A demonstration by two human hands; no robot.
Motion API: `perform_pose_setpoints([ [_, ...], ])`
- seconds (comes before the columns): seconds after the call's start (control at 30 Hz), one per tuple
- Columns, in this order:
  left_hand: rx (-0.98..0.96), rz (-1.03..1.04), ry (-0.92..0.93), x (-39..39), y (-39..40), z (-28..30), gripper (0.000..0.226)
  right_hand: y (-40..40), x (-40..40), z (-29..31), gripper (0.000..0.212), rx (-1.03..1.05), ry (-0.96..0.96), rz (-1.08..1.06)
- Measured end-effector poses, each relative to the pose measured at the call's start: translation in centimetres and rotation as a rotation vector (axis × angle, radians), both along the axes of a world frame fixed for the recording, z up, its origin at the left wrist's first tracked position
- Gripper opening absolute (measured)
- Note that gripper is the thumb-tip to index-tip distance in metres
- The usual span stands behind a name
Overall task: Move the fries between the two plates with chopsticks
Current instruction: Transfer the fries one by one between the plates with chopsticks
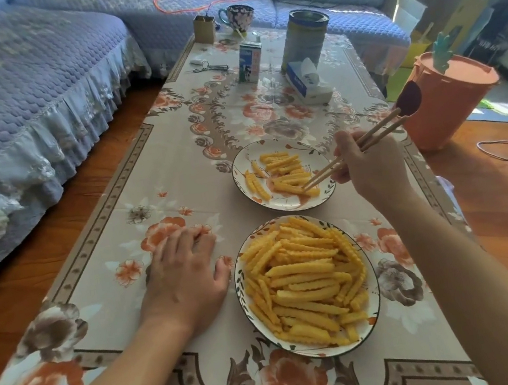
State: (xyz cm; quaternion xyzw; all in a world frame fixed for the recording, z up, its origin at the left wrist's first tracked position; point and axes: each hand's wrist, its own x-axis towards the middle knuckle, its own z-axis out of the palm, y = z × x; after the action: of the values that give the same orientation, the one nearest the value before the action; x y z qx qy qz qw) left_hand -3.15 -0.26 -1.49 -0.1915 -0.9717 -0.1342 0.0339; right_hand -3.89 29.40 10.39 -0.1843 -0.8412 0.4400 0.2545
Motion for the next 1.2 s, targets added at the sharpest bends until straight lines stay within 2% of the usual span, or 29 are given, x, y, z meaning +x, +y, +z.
perform_pose_setpoints([
  [0.13, -0.005, 0.002, -0.004, 0.0, 0.0, 0.0, 0.047, 0.0, 0.4, 0.4, 0.037, -0.044, 0.012, -0.009],
  [0.23, 0.002, 0.002, -0.009, 0.1, 0.0, 0.1, 0.048, 0.0, 1.7, 2.3, 0.039, -0.167, 0.071, -0.022],
  [0.37, -0.003, 0.003, -0.011, 0.1, 0.0, 0.2, 0.049, -0.7, 4.8, 4.5, 0.043, -0.276, 0.014, 0.015],
  [0.6, 0.002, 0.004, -0.003, 0.2, 0.1, 0.3, 0.050, -1.4, 7.7, 4.9, 0.041, -0.225, -0.055, 0.047],
  [0.8, 0.002, 0.003, 0.000, 0.1, 0.1, 0.1, 0.047, 0.3, 6.6, 5.8, 0.034, -0.200, 0.071, -0.033],
  [1.2, 0.001, 0.002, 0.005, 0.0, 0.1, 0.1, 0.044, 0.7, -0.4, -0.3, 0.030, -0.134, 0.022, 0.004],
])
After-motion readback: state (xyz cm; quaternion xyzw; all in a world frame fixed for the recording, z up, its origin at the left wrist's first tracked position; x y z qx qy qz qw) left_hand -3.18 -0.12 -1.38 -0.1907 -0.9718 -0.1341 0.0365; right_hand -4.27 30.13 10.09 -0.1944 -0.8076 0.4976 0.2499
